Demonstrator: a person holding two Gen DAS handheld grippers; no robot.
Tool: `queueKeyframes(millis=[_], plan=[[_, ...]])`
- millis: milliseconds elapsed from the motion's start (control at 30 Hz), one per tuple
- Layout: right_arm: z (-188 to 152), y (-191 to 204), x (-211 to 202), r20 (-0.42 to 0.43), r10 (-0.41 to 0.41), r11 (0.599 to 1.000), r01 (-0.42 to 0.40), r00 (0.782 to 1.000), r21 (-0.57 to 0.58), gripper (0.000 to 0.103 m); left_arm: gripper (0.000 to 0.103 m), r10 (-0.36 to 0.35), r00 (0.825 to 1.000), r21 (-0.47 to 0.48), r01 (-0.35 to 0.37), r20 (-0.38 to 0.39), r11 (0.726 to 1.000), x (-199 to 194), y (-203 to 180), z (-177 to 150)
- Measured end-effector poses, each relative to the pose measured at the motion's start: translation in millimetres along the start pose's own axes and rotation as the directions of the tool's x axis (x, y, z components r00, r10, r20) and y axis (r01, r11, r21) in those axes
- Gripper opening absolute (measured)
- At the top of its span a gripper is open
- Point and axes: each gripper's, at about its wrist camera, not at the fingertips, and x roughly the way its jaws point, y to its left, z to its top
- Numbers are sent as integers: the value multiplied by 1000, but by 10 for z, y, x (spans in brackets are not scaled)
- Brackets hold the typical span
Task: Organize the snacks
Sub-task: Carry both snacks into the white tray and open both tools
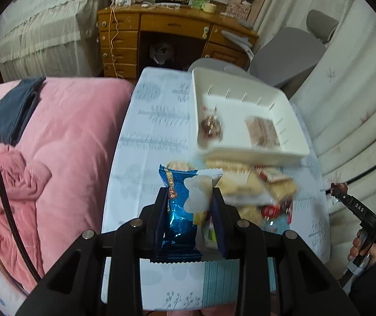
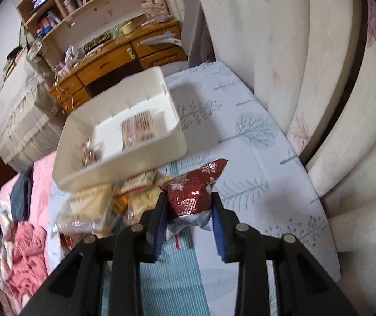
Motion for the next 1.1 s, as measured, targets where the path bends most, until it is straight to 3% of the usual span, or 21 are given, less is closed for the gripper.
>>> queueKeyframes(millis=[333,600,767,967,1100], plan=[[618,6,65,45,64,997,-65,997,30,31,30,-22,999,18,21,47,1000,85,-364,670],[1028,194,311,39,177,984,-176,983,-9,32,30,-44,999,74,41,31,996,509,-711,1142],[1132,407,488,21,227,969,-224,974,-104,32,30,-73,997,102,72,5,992,885,-928,1384],[1155,630,669,27,326,928,-314,945,-198,32,30,-104,994,119,107,-31,987,1306,-1150,1461],[1169,751,811,21,351,911,-336,936,-240,32,30,-81,994,120,89,-71,989,1557,-1243,1475]])
